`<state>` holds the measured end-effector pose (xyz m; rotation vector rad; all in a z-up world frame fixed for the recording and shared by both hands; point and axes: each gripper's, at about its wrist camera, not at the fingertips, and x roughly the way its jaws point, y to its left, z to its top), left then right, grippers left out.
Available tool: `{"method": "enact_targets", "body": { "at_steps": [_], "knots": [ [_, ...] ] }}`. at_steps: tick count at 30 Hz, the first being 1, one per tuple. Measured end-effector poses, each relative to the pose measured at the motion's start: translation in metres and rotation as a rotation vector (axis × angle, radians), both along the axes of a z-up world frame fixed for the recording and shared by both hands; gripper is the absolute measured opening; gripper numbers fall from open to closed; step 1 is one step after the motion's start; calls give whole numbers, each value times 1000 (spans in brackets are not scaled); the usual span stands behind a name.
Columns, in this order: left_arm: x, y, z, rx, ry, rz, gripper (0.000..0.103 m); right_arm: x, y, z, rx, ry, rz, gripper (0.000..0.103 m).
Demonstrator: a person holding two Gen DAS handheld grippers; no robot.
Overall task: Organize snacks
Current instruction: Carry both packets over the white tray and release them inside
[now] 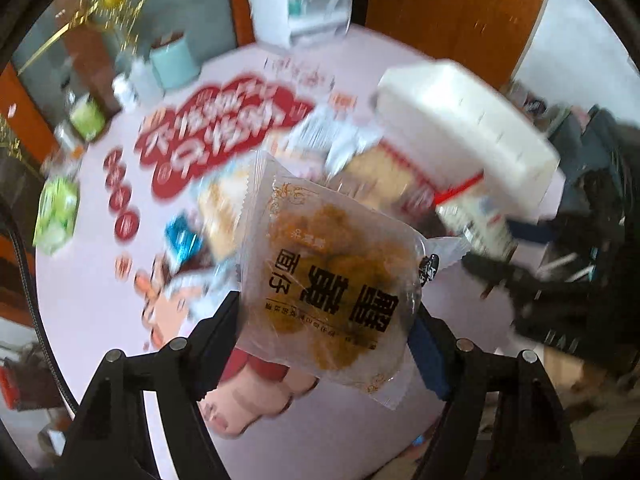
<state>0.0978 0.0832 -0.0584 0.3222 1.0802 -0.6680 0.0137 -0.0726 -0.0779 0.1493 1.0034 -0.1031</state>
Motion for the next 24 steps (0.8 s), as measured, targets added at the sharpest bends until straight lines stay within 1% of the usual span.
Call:
{"method": "enact_targets", "body": {
  "at_steps": [4,7,10,13,17,19,24],
  "knots": [
    [0,-40,30,-75,-63,-9,76,-7,-34,18,-3,-84,-66,47],
    [1,-68,46,-104,-99,-4,76,-10,-63,25,2,-126,-107,47],
    [-4,-105,65,-121,-140,-3,76,-16,-94,33,10,-154,-132,47],
    [-7,-141,75,-134,-171,2,76,-20,-124,38,6,-179,-145,47],
    [-7,-188,76,-135,-199,19,76,-16,-165,40,-8,-204,-160,47],
    [-4,-214,72,-132,-215,38,76,-11,-186,39,-18,-217,-178,47],
    [12,-262,48,-110,-187,104,77,-1,-227,26,-46,-220,-229,47]
  ]
}}
